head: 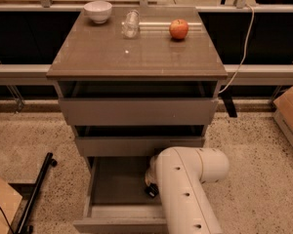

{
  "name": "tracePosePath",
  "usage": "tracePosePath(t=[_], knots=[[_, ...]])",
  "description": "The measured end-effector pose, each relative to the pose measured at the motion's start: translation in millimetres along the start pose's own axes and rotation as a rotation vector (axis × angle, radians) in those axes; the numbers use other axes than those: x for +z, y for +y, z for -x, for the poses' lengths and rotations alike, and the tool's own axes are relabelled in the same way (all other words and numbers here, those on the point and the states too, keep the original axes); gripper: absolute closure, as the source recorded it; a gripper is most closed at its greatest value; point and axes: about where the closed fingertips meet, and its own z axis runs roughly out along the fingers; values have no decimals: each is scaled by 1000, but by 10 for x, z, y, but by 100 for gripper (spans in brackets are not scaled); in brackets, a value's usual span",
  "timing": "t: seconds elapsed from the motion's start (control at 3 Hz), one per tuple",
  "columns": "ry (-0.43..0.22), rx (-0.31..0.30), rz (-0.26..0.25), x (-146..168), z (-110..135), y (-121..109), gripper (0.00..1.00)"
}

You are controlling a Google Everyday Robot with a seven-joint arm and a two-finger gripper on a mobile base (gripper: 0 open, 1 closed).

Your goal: Pick rxbar chocolate from bottom drawer and place on counter

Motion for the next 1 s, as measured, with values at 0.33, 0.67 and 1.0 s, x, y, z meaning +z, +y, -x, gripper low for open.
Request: tracePosePath(t=[0.33, 0.67, 1.0], knots=[[0, 0, 0, -3, 0, 1, 100], [0, 0, 0, -25, 0, 7, 100], [0, 0, 0, -58, -1, 16, 100]])
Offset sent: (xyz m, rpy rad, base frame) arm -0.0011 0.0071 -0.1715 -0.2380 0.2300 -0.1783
